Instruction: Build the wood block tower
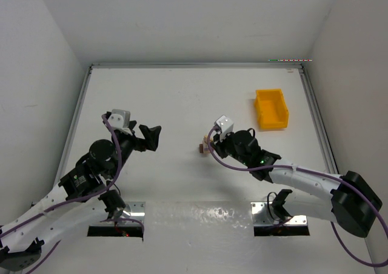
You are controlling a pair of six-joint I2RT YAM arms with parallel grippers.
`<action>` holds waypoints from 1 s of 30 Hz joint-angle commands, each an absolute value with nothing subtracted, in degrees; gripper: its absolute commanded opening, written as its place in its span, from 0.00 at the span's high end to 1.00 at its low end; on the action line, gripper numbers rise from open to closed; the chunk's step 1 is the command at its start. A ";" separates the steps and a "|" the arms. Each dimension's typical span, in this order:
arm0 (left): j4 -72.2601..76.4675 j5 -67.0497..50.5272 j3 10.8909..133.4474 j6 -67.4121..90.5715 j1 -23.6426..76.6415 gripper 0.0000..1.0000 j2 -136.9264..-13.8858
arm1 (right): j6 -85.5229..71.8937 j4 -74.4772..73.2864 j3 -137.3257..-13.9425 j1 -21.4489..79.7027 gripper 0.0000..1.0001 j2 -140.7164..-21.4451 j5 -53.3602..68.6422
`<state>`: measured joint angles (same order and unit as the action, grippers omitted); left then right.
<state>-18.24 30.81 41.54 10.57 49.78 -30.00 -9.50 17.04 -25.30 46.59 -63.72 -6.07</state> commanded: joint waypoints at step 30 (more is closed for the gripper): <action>-16.00 29.18 41.31 10.02 48.43 0.09 -29.97 | -10.63 20.48 -25.14 46.67 0.19 -62.14 -6.50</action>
